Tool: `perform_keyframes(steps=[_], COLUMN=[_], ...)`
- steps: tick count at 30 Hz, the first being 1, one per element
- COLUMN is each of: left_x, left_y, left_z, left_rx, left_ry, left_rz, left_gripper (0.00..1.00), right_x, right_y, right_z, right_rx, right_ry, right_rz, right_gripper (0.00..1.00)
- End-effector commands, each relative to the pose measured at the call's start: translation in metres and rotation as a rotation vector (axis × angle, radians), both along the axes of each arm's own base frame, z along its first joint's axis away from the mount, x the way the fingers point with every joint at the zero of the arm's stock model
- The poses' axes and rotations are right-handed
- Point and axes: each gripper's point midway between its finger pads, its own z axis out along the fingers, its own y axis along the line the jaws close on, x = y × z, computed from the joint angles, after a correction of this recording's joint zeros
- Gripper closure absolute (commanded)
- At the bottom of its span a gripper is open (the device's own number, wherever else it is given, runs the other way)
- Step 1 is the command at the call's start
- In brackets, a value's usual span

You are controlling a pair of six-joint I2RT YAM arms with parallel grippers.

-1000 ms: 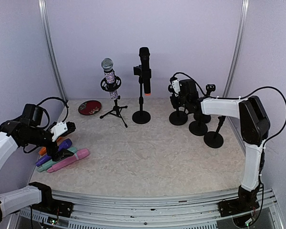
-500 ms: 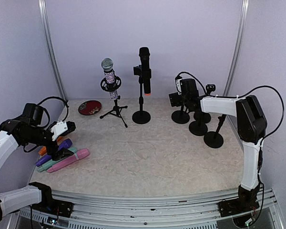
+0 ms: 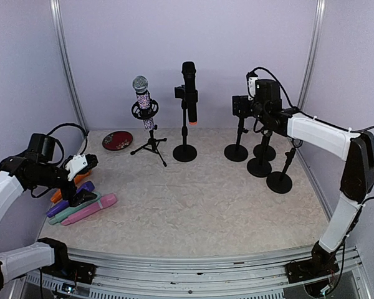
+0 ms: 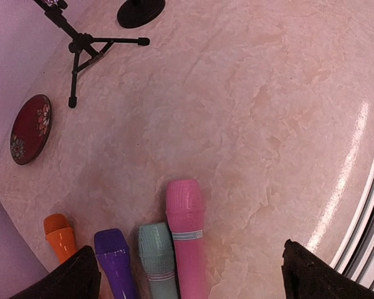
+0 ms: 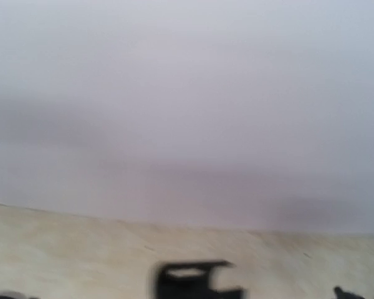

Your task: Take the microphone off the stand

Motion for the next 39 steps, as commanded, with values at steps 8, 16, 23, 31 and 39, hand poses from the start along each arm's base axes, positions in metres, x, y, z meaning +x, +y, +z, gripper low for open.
perform_keyframes(steps=[8,16,23,31,39], left_x=[0.002,-0.011,-0.019,-0.022,-0.027], left_y=[-0.007,-0.010,-0.010,-0.006,0.000], left_z=[0.016,0.011,0.012,0.004,-0.001], left_rx=[-0.112,-0.130,-0.127,-0.120,-0.081], left_ry=[-0.012,0.012,0.030,0.040,0.017], left_rz=[0.032,0.022,0.013,0.042,0.046], left_gripper=[0.01,0.01,0.01,0.01,0.01], right_x=[-0.042,-0.014,0.014,0.027,0.006], right_y=[0.171,0.200,0.200,0.203,0.214], right_z=[0.064,0.048,0.034,0.034,0.048], right_rx=[-0.006,-0.033,-0.060,-0.074,-0.007], right_ry=[-0.089,-0.070,-0.110,-0.178,-0.179], right_rz=[0.656,0.678,0.586,0.552,0.602], right_gripper=[0.00,0.00,0.09,0.33,0.88])
